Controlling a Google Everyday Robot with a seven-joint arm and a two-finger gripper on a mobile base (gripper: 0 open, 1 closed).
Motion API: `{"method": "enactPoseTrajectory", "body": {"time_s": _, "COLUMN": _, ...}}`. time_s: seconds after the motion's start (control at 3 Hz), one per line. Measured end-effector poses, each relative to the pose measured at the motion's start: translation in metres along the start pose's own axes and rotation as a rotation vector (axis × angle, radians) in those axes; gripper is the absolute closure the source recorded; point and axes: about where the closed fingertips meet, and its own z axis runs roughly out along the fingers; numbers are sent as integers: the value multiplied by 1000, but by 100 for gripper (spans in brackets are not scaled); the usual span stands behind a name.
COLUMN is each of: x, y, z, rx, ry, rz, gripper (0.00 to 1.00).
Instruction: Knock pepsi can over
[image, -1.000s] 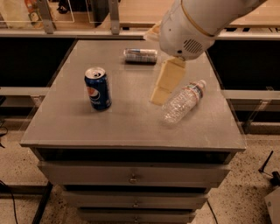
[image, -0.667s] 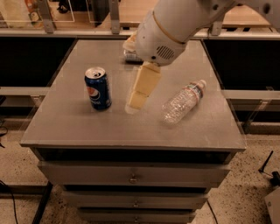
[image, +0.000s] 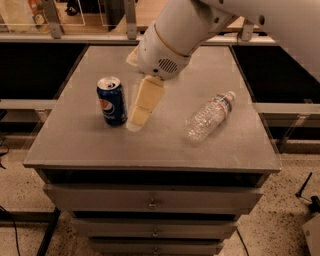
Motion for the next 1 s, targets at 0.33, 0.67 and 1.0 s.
{"method": "enactPoseTrajectory", "body": {"time_s": 0.33, "x": 1, "y": -2, "z": 0, "rx": 16, "ry": -9, "rz": 16, "gripper": 0}}
{"method": "enactPoseTrajectory", "body": {"time_s": 0.67, "x": 8, "y": -23, "z": 3, "rx": 64, "ry": -62, "rz": 40, "gripper": 0}}
{"method": "enactPoseTrajectory", "body": {"time_s": 1.0, "x": 16, "y": -49, "z": 13, "rx": 109, "ry": -140, "rz": 52, "gripper": 0}}
